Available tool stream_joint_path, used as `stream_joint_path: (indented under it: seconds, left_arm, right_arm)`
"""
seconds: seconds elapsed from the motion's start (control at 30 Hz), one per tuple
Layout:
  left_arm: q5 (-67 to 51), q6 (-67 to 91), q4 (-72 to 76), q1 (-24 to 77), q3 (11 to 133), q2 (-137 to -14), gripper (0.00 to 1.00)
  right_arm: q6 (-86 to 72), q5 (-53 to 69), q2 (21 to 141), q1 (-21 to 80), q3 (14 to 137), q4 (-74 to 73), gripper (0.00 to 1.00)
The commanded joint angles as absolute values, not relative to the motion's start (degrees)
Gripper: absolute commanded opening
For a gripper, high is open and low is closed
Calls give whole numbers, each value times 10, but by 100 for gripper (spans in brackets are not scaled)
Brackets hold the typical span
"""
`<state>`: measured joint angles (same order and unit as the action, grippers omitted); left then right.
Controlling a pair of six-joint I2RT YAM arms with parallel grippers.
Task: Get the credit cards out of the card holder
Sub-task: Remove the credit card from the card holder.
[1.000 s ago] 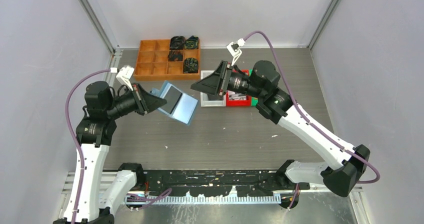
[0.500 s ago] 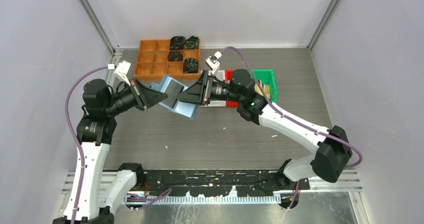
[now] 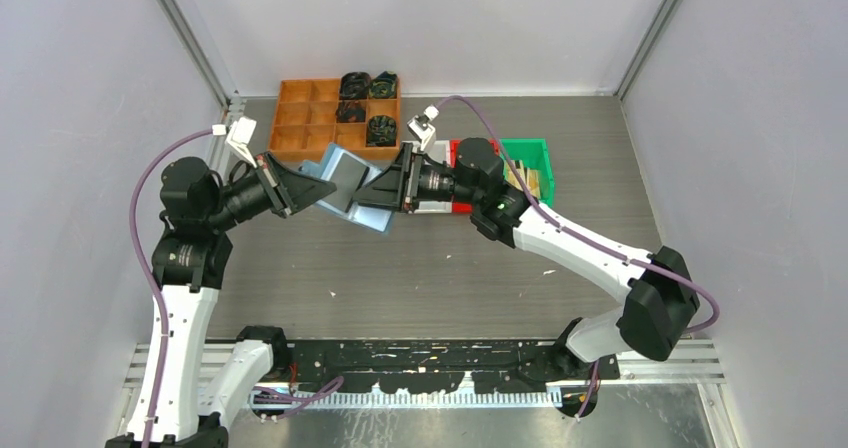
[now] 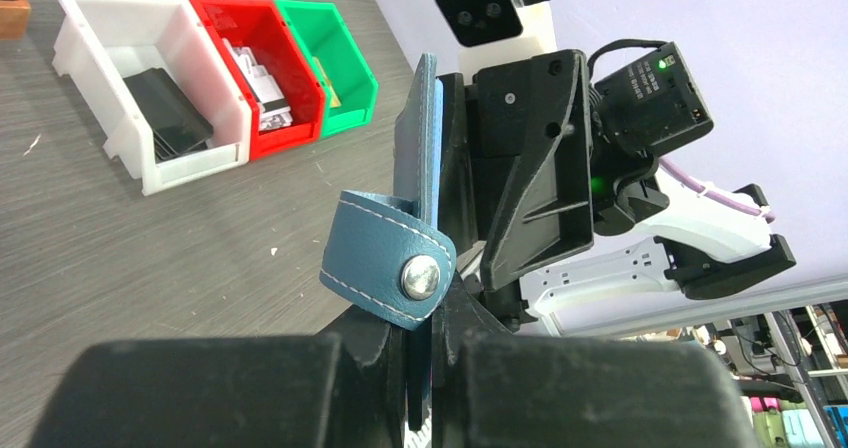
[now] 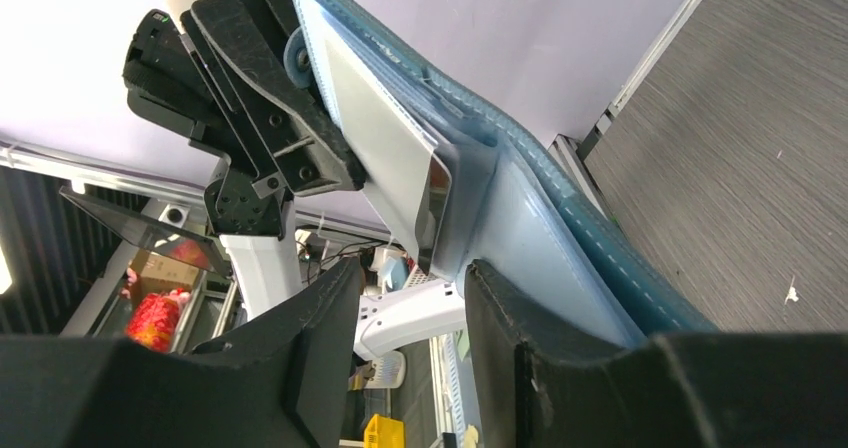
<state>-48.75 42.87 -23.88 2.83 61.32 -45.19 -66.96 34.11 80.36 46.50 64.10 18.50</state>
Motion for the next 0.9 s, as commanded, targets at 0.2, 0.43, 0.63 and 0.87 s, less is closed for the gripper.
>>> stream_joint_path:
  seconds: [0.2,0.43,0.63,0.87]
  left_arm:
    - [-540,473,-174,27,637,-437,0]
    - [-552,476,-181,27,630,-433,2]
    - [-572,472,-185,27,610,-427,17]
    - [-591,475,-178,26,596,-432,26]
  right_arm:
    - [-737,342,833,468,672,331,46]
    - [-779,346,849,468,679,392,39]
    - [-775,349,847,467,684,393,32]
    - [-743,362,838,477,689,365,30]
